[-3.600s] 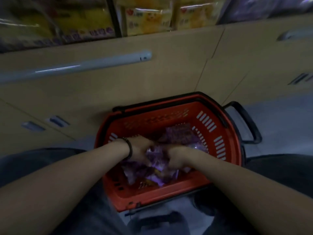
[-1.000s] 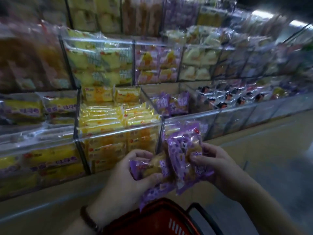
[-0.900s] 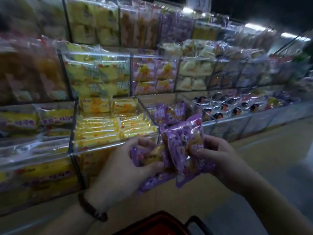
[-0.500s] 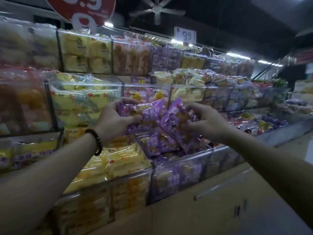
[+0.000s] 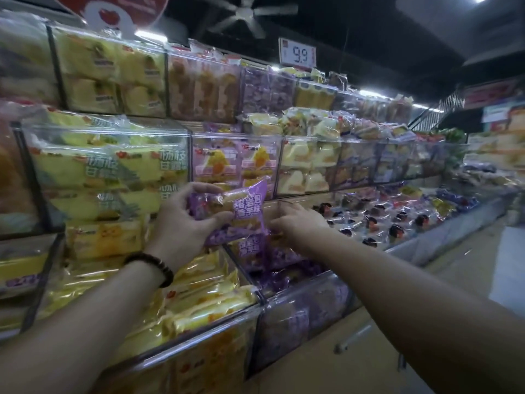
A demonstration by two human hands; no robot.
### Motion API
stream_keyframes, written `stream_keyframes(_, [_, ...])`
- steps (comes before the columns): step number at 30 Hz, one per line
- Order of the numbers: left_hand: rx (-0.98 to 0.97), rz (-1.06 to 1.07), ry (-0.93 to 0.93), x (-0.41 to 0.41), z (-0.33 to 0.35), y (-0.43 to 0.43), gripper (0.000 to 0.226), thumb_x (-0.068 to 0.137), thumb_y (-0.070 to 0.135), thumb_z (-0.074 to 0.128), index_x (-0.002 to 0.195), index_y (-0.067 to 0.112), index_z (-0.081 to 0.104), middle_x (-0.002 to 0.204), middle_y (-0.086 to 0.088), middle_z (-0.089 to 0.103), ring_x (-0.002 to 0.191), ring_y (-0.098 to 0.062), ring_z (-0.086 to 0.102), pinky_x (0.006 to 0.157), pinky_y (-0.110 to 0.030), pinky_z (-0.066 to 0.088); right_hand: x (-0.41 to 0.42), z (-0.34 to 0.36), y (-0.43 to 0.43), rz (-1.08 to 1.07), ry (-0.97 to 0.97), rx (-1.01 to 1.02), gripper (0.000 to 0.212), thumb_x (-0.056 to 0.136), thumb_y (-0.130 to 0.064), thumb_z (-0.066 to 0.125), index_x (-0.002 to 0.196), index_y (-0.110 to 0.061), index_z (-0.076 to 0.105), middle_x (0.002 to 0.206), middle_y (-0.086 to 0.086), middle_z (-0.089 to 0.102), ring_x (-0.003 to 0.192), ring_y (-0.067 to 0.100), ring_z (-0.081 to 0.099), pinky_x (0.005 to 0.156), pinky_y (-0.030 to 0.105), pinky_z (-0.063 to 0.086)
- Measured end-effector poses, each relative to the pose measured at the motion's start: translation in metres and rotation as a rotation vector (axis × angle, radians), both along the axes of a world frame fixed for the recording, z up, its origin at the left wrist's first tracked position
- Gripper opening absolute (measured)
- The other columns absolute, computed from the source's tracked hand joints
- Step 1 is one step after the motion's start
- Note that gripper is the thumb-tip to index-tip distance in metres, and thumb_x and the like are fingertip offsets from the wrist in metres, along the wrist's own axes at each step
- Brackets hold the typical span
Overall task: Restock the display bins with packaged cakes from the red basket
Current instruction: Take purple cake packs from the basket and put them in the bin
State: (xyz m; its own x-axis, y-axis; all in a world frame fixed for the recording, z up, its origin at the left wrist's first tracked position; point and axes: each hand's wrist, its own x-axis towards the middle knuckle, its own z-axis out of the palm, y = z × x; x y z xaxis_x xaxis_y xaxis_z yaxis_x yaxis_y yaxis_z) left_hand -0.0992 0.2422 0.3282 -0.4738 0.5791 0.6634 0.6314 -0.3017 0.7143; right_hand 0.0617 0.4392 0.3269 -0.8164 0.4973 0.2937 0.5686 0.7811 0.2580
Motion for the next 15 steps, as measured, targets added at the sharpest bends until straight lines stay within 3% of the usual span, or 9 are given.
stream_keyframes(3, [-0.009, -0.005, 0.015, 0.0, 0.001, 0.002, 0.044, 0.073, 0.02, 0.09, 0.111, 0.027, 0.07, 0.098, 0.003, 0.077, 0.079, -0.015, 0.077, 0.058, -0.026, 0.063, -0.003, -0.004, 0.003, 0.02, -0.039, -0.068, 0.048, 0.096, -0.042, 0.069, 0.143, -0.04, 0.057, 0.135, 0.004, 0.061, 0.13, 0.029, 0.055, 0.093, 0.042, 0.054])
stream_keyframes(6, [-0.019, -0.001, 0.023, 0.001, 0.001, 0.0, 0.043, 0.072, 0.024, 0.091, 0.109, 0.031, 0.07, 0.101, -0.013, 0.076, 0.083, -0.033, 0.076, 0.062, -0.043, 0.066, 0.007, 0.003, 0.006, 0.006, 0.045, -0.232, 0.062, 0.088, -0.03, 0.08, 0.145, -0.033, 0.055, 0.129, 0.003, 0.067, 0.115, 0.028, 0.065, 0.092, 0.043, 0.057])
stream_keyframes(10, [-0.036, 0.027, 0.029, 0.003, 0.002, -0.003, 0.042, 0.072, 0.03, 0.09, 0.107, 0.038, 0.068, 0.105, -0.016, 0.076, 0.08, -0.029, 0.077, 0.061, -0.044, 0.066, 0.021, 0.03, -0.002, 0.111, 0.534, -0.287, 0.05, 0.088, -0.018, 0.07, 0.135, -0.024, 0.057, 0.121, -0.002, 0.066, 0.109, 0.019, 0.065, 0.092, 0.043, 0.059])
stream_keyframes(12, [-0.035, 0.011, 0.019, 0.002, 0.001, -0.003, 0.043, 0.071, 0.031, 0.091, 0.106, 0.039, 0.068, 0.106, -0.012, 0.076, 0.082, -0.027, 0.078, 0.063, -0.044, 0.067, 0.028, 0.048, -0.02, 0.304, 0.739, -0.278, 0.051, 0.088, -0.025, 0.073, 0.136, -0.027, 0.057, 0.117, -0.007, 0.064, 0.106, 0.013, 0.063, 0.09, 0.041, 0.059])
stream_keyframes(13, [-0.034, 0.007, 0.024, 0.001, 0.001, -0.003, 0.043, 0.071, 0.031, 0.091, 0.106, 0.04, 0.068, 0.106, -0.009, 0.075, 0.083, -0.026, 0.078, 0.065, -0.043, 0.067, 0.03, 0.055, -0.033, 0.405, 0.724, -0.269, 0.057, 0.087, -0.034, 0.076, 0.14, -0.029, 0.054, 0.122, -0.008, 0.062, 0.11, 0.011, 0.061, 0.091, 0.038, 0.058])
stream_keyframes(15, [-0.03, 0.013, 0.04, 0.002, 0.001, -0.005, 0.044, 0.07, 0.032, 0.092, 0.106, 0.042, 0.068, 0.104, -0.009, 0.075, 0.085, -0.029, 0.076, 0.066, -0.045, 0.067, 0.029, 0.064, -0.055, 0.469, 0.494, -0.155, 0.073, 0.085, -0.052, 0.078, 0.149, -0.038, 0.045, 0.14, -0.01, 0.056, 0.125, 0.007, 0.054, 0.098, 0.032, 0.049])
